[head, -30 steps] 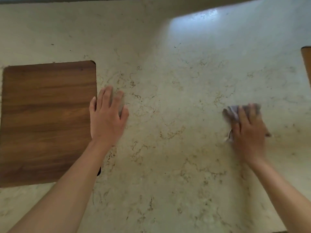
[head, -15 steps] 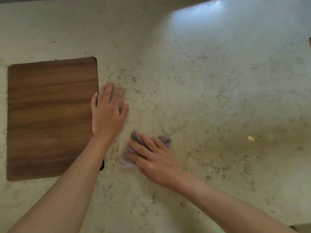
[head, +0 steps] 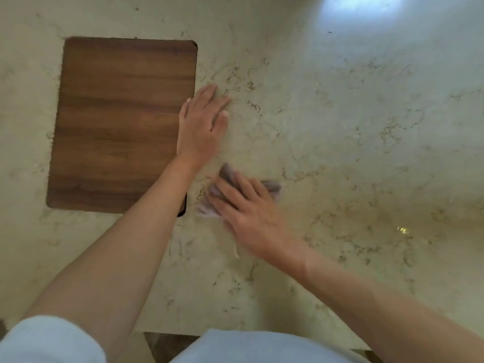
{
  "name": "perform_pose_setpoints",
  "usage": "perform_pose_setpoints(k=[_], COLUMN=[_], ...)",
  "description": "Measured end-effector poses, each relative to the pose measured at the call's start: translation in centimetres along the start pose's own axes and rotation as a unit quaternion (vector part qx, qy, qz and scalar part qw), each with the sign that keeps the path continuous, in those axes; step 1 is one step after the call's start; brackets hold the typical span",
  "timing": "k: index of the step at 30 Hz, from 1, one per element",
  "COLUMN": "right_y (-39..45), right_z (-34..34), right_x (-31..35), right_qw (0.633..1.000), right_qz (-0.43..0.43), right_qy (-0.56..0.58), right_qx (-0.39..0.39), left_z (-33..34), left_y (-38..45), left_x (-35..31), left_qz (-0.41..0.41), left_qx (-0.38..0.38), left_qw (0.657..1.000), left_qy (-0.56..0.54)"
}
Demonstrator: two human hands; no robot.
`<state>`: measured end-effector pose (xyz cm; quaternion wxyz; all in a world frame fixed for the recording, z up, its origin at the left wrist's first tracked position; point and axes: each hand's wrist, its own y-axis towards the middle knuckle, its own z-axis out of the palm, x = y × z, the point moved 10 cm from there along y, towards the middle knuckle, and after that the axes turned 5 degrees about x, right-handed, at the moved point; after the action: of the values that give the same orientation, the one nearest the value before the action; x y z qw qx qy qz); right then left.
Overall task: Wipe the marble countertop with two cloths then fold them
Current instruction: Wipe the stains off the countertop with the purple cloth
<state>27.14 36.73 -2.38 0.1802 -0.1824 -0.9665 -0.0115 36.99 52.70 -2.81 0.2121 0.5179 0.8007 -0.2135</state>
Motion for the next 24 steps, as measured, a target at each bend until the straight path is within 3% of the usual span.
perform_pose_setpoints(k=[3,6,8,10,12,14,15,20,24], right_y=[-7.9,-11.3,-7.9,-3.3,-0.8,-1.0,-1.6,-14.1,-16.8], right_z=[3.3,3.0,1.5,-0.7,-2.9,-3.8,-3.3,2.5,2.2], right_x=[6.8,5.4,0.7,-5.3,-9.3,-9.0,-7.6,5.3,5.2], right_qw=[0.975,0.94,0.964,0.993,0.997,0.99,0.991,0.988,0.953], right_qz=[-0.204,-0.315,-0.244,-0.089,0.044,0.121,0.116,-0.135,-0.273], right_qy=[0.018,0.004,-0.026,-0.052,-0.07,-0.053,-0.043,0.009,-0.004], right_qx=[0.089,0.128,0.102,0.06,0.005,-0.041,-0.045,0.069,0.134], left_z=[0.6,1.3,1.8,2.4,2.6,2.8,2.9,2.6,2.8], left_y=[-1.7,-7.5,-11.6,-14.2,-15.2,-15.6,-15.4,-15.1,-15.2], left_x=[-0.1,0.0,0.3,0.5,0.2,-0.2,-0.2,0.2,-0.3], left_qz=[0.007,0.009,0.016,0.021,0.019,0.02,0.018,0.01,-0.006], left_qx=[0.034,0.007,-0.018,-0.03,-0.046,-0.051,-0.05,-0.049,-0.043], left_qw=[0.999,0.997,0.997,0.995,0.991,0.989,0.989,0.99,0.988], left_qy=[0.023,0.07,0.077,0.098,0.121,0.136,0.14,0.134,0.149])
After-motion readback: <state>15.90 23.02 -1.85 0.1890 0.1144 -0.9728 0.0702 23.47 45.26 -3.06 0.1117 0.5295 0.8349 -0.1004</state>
